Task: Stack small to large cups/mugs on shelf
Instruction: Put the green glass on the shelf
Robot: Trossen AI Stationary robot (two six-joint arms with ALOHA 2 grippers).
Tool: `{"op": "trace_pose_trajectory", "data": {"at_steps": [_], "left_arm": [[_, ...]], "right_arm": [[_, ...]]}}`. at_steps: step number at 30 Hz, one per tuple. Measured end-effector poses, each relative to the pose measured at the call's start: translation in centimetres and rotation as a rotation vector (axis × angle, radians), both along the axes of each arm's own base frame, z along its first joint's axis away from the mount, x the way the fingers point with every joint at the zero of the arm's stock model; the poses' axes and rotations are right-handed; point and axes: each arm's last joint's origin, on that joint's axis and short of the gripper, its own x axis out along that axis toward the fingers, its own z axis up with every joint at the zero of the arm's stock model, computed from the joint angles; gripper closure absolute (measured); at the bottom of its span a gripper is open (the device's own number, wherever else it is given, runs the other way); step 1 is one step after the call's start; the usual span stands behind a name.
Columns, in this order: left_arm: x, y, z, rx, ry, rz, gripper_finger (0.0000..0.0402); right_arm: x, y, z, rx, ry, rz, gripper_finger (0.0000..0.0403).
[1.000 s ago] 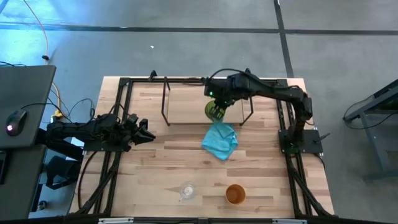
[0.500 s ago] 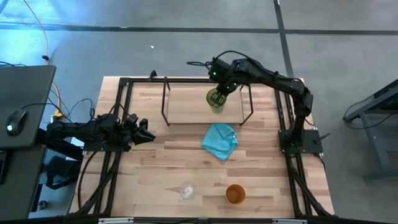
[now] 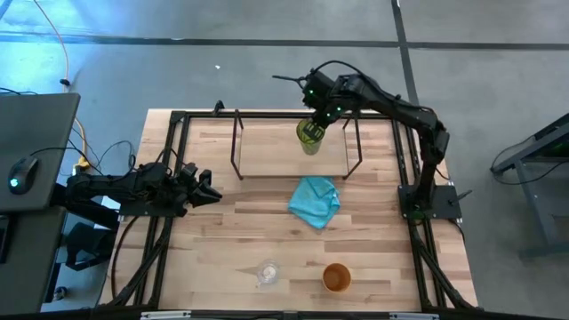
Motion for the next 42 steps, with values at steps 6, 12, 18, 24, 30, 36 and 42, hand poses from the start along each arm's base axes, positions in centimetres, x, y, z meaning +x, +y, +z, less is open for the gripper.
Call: {"op": "trace_pose_trajectory", "data": {"at_steps": [6,12,18,24,30,36,42], "left_arm": [[0.0,0.0,0.0,0.000,0.000,0.000,0.0325],[0.0,0.0,0.0,0.002,-0.001,0.000,0.0325],[0.0,0.0,0.0,0.001,0.000,0.012,0.0325],[0.0,0.0,0.0,-0.006,0.001,0.015,0.0325],[0.0,0.0,0.0,-0.018,0.002,0.015,0.0325],[0.0,0.1,0.0,-0.019,0.002,0.042,0.0325],[0.0,0.2,0.0,-0.023,0.002,0.079,0.0325]], "right_arm": [[-1.0,0.0,1.1,-0.014,-0.025,0.007,0.0403],[-2.7,1.1,4.2,-0.071,-0.151,0.070,0.0403],[-3.8,2.3,6.3,-0.139,-0.245,0.145,0.0403],[-4.6,2.5,4.5,-0.100,-0.187,0.119,0.0403],[-5.8,2.3,1.5,-0.086,-0.222,0.070,0.0403],[-7.2,1.3,-0.7,-0.032,-0.180,-0.012,0.0403],[-7.6,-0.3,-0.6,-0.001,-0.163,-0.067,0.0403]]}}
